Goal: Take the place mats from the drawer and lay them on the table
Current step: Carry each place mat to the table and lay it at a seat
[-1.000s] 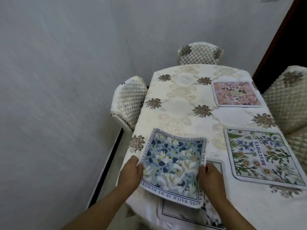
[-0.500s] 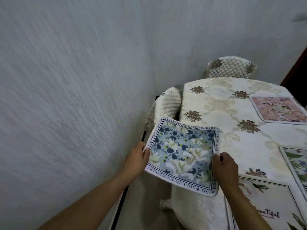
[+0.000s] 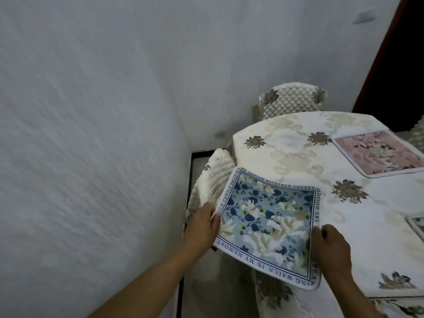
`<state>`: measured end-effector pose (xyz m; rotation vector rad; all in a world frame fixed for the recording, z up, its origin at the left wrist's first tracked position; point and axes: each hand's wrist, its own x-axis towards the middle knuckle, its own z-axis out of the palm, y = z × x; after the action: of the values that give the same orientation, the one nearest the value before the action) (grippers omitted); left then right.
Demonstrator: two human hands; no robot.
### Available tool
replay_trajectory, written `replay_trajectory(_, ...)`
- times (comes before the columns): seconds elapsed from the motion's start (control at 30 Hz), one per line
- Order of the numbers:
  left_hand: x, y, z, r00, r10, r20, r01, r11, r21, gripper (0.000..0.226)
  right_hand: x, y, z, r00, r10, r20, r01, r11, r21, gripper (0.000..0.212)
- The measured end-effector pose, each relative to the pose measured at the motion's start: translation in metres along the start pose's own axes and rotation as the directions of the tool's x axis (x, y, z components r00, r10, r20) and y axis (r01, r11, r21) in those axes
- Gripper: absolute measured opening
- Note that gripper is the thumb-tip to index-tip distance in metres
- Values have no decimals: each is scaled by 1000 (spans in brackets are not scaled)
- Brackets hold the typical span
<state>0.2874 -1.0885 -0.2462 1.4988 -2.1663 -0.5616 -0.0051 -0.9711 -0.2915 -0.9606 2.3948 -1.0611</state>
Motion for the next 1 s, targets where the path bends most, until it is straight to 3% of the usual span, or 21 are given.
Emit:
replay_trajectory(0.2, 106, -11, 10, 992, 107, 68, -109, 994, 30, 21, 37, -21, 21, 990, 102, -101, -95, 993, 72, 39)
replay_trajectory(0.37, 192, -14, 38, 937, 285, 202, -287, 958, -16, 26, 52, -26, 43, 956, 216, -199, -193, 973, 128, 39)
replay_trajectory(0.5, 271, -13, 61, 827, 475, 301, -476, 876, -78, 22, 62, -35, 71, 872, 365, -327, -331, 931, 156, 38)
replay_trajectory(0.67, 355, -3, 84, 683, 621, 385, -599, 777, -193, 24, 78, -62, 111, 724, 531, -440, -484, 846, 225, 36)
replay_trajectory(0.9, 411, 0, 125, 559, 628, 541, -650, 737, -184, 25, 92, -80, 138, 574, 626, -528, -597, 761, 255, 32)
replay_trajectory(1.0, 422, 2, 146, 548, 603, 580, -651, 743, -157, 29, 107, -69, 149, 547, 642, -537, -633, 737, 236, 30)
